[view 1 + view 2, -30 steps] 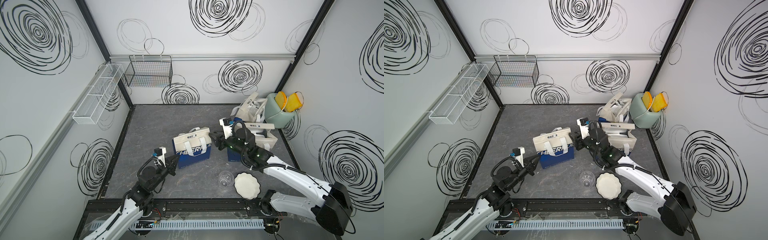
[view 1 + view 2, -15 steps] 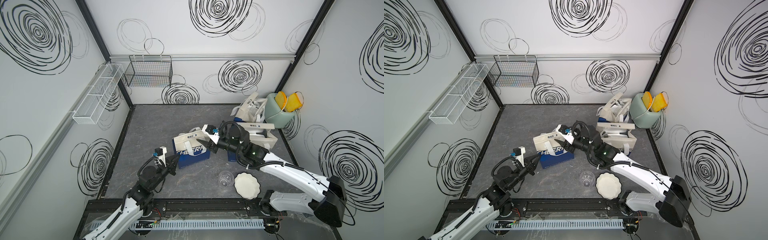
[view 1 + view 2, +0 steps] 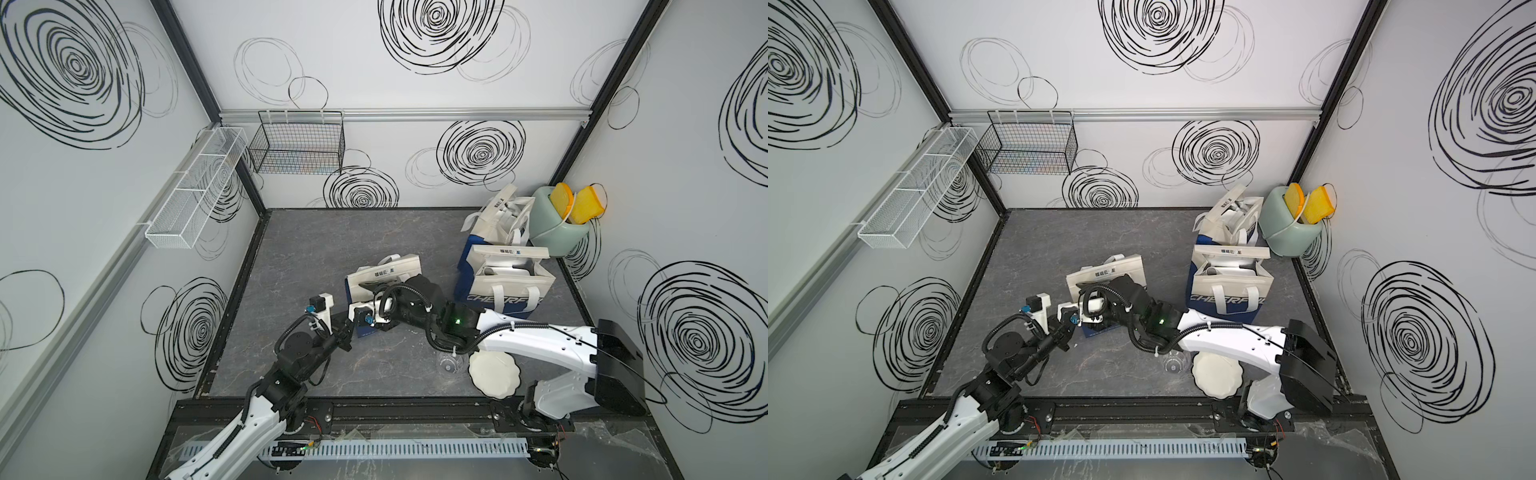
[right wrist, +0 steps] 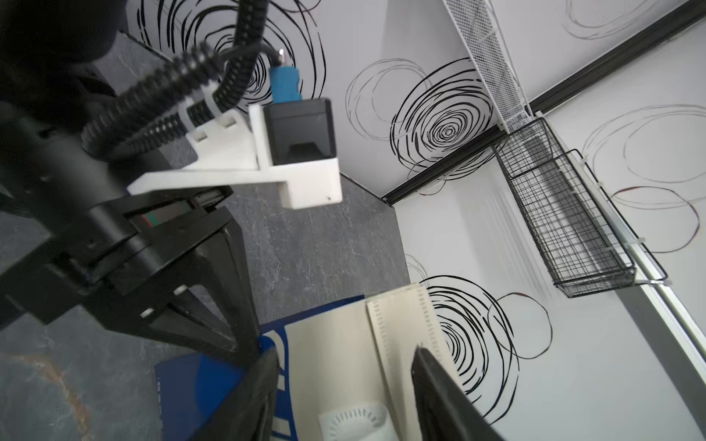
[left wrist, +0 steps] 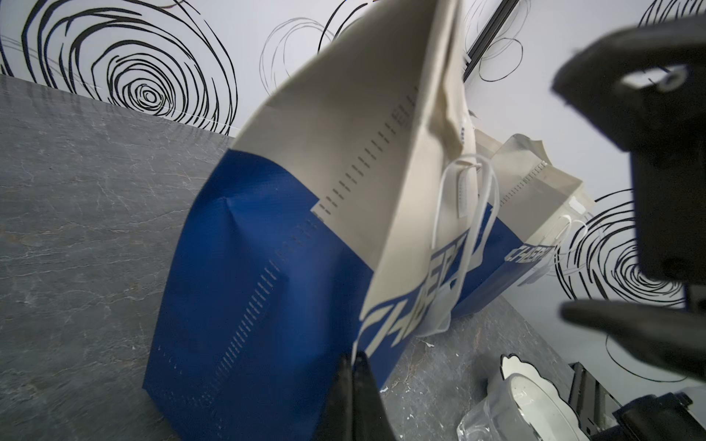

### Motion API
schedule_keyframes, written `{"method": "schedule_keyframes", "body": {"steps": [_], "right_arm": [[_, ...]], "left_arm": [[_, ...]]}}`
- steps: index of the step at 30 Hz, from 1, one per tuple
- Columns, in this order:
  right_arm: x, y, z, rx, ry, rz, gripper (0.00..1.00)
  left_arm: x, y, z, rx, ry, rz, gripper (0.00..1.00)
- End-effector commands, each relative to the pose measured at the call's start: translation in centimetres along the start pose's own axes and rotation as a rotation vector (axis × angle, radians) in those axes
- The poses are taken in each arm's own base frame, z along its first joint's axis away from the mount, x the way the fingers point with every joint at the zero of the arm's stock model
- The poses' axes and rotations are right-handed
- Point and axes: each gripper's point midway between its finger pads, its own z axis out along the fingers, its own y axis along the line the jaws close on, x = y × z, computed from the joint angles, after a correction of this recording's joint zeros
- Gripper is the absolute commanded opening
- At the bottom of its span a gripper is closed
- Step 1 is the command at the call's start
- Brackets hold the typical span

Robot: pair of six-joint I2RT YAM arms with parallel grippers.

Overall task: Open the takeout bag
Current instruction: Open the takeout bag at the center of the board.

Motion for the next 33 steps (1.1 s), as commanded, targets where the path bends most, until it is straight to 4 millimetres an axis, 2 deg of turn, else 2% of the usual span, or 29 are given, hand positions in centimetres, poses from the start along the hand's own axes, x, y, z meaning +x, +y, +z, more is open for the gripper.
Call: {"method": "schedule_keyframes", "body": {"steps": [1,11,16,28,33], "right_arm": [[-1.0,-3.1,0.3,0.122,0.003,-0.081,0.58],[0.3,-5.1,1.9,0.251,0.088,-0.136,0.49],[1.2,-4.7,2.5,0.24,0.125,-0.171,0.46],[1.2,-5.4,2.2,0.283,0.129,-0.159,0.31],[1.6,-4.6,2.3,0.256,0.133,-0.162,0.26]], "left_arm": [[-1.2,-1.2,-0.1,0.039,-0.027,0.01,0.0],[-1.3,-1.2,-0.3,0.04,-0.029,0.01,0.0],[-1.3,-1.3,-0.2,0.039,-0.028,0.01,0.0],[-1.2,-1.1,-0.2,0.034,-0.026,0.009,0.0],[-1.1,-1.1,-0.1,0.036,-0.023,0.006,0.0]]}}
